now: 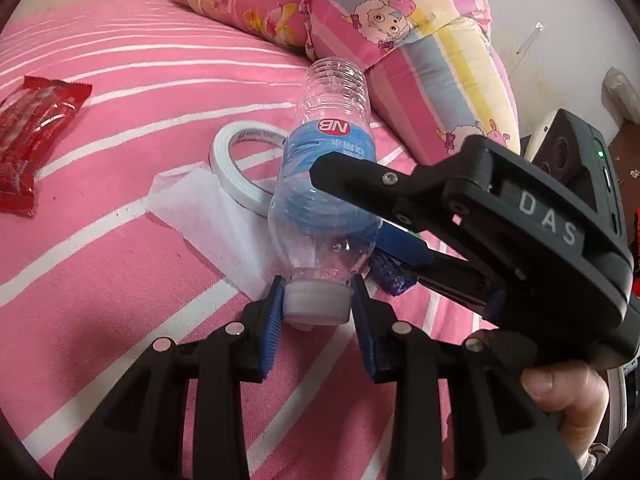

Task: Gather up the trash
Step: 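Grasp the water bottle by its cap with the left tool while the right tool grips its body, then carry the water bottle to the bin and release it from both tools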

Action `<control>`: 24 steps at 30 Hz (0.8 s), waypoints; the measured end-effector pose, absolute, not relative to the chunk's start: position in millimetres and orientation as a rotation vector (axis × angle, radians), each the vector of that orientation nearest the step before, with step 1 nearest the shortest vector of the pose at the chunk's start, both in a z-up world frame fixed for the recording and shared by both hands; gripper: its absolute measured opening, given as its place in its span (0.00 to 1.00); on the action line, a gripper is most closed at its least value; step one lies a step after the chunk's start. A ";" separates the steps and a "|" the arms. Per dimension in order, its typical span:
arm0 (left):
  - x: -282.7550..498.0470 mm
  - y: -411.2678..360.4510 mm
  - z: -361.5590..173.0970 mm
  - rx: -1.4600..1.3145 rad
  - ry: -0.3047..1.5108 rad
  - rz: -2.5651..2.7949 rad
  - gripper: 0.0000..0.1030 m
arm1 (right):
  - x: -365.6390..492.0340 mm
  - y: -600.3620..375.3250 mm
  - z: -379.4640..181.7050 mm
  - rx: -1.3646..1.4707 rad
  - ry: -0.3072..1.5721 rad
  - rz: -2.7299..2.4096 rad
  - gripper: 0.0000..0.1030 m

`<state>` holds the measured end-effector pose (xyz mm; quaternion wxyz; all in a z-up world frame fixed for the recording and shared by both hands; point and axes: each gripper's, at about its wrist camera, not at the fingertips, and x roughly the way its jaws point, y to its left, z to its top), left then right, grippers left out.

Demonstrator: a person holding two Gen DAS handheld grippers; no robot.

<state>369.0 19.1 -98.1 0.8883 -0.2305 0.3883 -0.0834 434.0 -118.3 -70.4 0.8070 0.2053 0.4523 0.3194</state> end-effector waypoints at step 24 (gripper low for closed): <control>202.5 -54.4 -0.2 -0.440 0.713 -0.133 0.31 | 279.2 -179.4 9.6 0.487 0.809 0.744 0.58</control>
